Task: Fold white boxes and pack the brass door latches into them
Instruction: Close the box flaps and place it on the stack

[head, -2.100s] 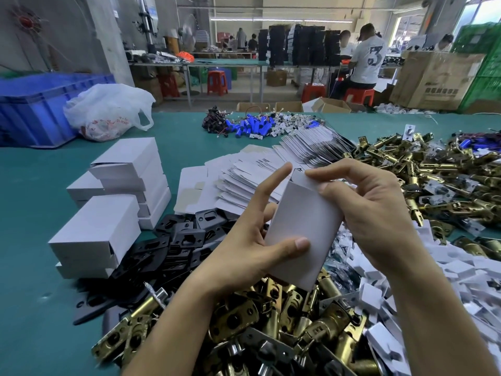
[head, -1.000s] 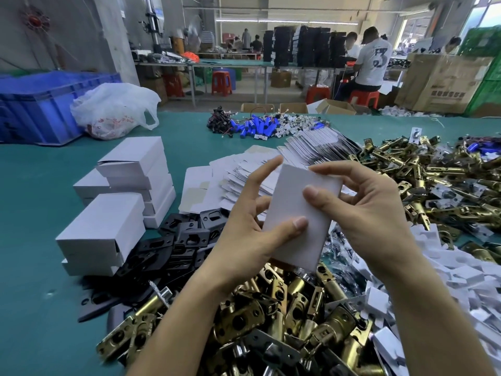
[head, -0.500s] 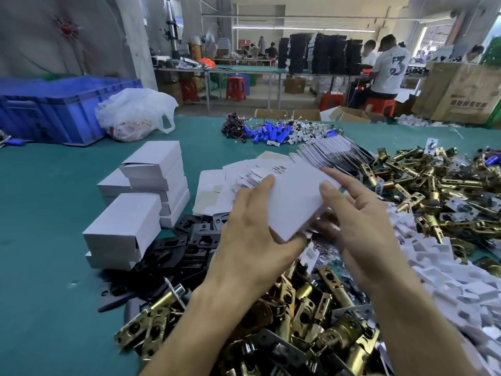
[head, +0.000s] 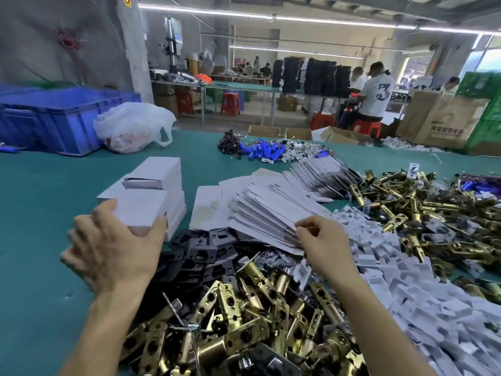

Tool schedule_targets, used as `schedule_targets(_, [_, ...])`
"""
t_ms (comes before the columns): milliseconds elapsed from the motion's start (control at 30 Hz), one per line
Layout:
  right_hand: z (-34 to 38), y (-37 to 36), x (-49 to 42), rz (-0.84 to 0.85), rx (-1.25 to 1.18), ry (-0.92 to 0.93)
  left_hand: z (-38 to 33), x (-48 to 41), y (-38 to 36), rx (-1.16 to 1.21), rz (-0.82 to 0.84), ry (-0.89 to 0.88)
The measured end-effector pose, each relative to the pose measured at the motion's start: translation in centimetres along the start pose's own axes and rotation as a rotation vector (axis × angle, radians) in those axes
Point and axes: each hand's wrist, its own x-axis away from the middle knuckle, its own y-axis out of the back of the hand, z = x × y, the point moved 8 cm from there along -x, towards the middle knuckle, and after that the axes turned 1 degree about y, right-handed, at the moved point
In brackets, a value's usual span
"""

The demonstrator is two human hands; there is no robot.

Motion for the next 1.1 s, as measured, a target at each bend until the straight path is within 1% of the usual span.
schedule_targets(67, [0.4,-0.3,-1.6,-0.010,0.207,0.078,0.7,0.0,-0.3,0.000,-0.020,0.005])
schedule_targets(133, [-0.2,-1.2,-3.1,0.047,0.379,0.072,1.2,0.1,-0.5,-0.003,-0.033,0.017])
schedule_targets(233, [-2.1,-2.8,-4.1,0.211,0.485,-0.038,1.5,0.3,-0.6,0.013,-0.052,0.030])
schedule_targets(267, [-2.5,-3.2,-4.1,0.256,0.517,-0.049,1.5,0.3,-0.7,0.016,-0.056,0.028])
schedule_targets(300, [-2.7,-3.4,-4.1,0.278,0.540,-0.039,1.4,0.4,-0.7,0.018,-0.054,0.024])
schedule_targets(367, [-2.5,-3.2,-4.2,0.258,0.580,0.004,1.0,0.5,-0.8,0.025,-0.048,0.004])
schedule_targets(433, [-1.9,-2.8,-4.2,0.233,0.712,0.076,0.4,0.8,-0.6,0.027,-0.059,-0.056])
schedule_targets(600, [0.0,-3.7,-3.7,0.244,0.973,0.269,-2.1,2.1,0.2,-0.022,-0.127,-0.304])
schedule_targets(667, [0.9,-3.5,-3.8,0.192,0.998,0.310,-4.1,2.8,0.9,-0.009,-0.137,-0.418])
schedule_targets(700, [1.5,-3.2,-3.6,0.158,0.986,0.316,-5.2,3.1,1.1,0.025,-0.109,-0.479])
schedule_targets(733, [2.2,-2.8,-3.4,0.115,0.960,0.322,-6.3,3.4,1.0,0.070,-0.030,-0.526])
schedule_targets(767, [2.9,-2.2,-3.0,0.060,0.914,0.331,-7.3,3.7,0.6,0.128,0.103,-0.537])
schedule_targets(800, [3.9,-1.4,-2.3,-0.010,0.845,0.352,-8.0,3.9,0.2,0.202,0.254,-0.490])
schedule_targets(867, [6.1,0.3,-0.5,-0.168,0.649,0.417,-8.7,4.7,-0.8,0.389,0.530,-0.283])
schedule_targets(933, [8.2,1.7,1.9,-0.292,0.452,0.471,-9.8,5.9,-1.7,0.618,0.737,-0.057])
schedule_targets(1000, [10.0,2.5,4.5,-0.364,0.258,0.533,-11.1,7.3,-2.5,0.832,0.875,0.136])
schedule_targets(1067, [11.2,2.7,6.7,-0.371,0.108,0.585,-12.4,8.1,-2.7,1.009,0.930,0.255])
schedule_targets(1100, [11.6,2.6,7.5,-0.344,0.051,0.609,-12.8,8.4,-2.8,1.070,0.937,0.291])
